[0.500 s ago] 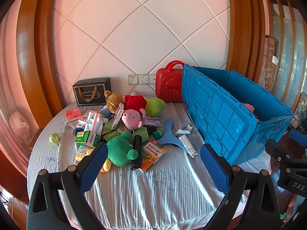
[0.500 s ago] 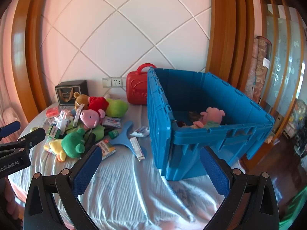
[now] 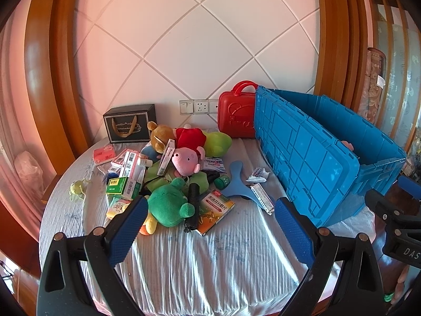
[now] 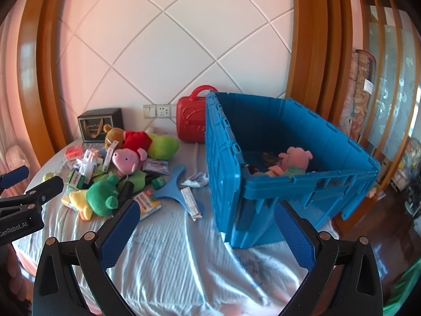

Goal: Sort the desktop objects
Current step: 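Move both tools toward the pile of items beside the blue crate, then grasp the black taped roll with the left tool while the right tool grasps the white-red medicine box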

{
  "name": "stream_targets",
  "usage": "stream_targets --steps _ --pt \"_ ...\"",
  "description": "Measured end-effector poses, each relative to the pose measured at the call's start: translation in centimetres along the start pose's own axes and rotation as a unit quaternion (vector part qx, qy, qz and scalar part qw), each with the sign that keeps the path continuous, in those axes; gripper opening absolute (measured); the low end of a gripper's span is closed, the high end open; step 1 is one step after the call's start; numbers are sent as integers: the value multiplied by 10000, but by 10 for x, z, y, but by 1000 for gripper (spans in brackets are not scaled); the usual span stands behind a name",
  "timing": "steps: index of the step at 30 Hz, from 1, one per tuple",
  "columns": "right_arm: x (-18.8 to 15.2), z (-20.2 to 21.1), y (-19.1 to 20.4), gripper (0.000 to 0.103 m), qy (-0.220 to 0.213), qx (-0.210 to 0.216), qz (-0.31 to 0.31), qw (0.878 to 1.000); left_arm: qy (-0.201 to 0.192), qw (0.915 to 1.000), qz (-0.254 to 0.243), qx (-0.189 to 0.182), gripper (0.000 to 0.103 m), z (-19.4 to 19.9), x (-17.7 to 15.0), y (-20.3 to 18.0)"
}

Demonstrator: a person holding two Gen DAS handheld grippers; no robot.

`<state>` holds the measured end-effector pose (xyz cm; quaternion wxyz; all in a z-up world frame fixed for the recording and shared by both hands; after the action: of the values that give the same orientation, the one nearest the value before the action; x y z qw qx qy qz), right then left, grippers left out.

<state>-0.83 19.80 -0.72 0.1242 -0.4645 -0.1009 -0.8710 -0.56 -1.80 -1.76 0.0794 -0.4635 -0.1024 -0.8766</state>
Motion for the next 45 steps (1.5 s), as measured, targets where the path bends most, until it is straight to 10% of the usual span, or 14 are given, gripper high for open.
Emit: stream_targets --steps 25,37,45 --pt "-4 -196 34 103 1291 2165 687 9653 1405 9744 630 1640 98 -120 -57 77" --pt "-45 -264 13 102 1919 1576 171 9685 2248 9741 -182 159 86 -234 -75 0" --pt "-64 -301 -10 102 2101 918 -411 9725 2147 9726 -776 -444 86 -300 -54 -56"
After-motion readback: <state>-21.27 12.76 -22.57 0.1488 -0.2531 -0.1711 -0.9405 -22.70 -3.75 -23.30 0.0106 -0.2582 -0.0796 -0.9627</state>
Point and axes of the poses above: each gripper's, at about its wrist camera, not at the fingertips, and z roughly against the way its jaws point, y to its left, x to its top, the point moved 1 cm from there along -z, roughly the way its jaws point, and after that the axes turned 13 degrees about x, right-handed, at the moved point
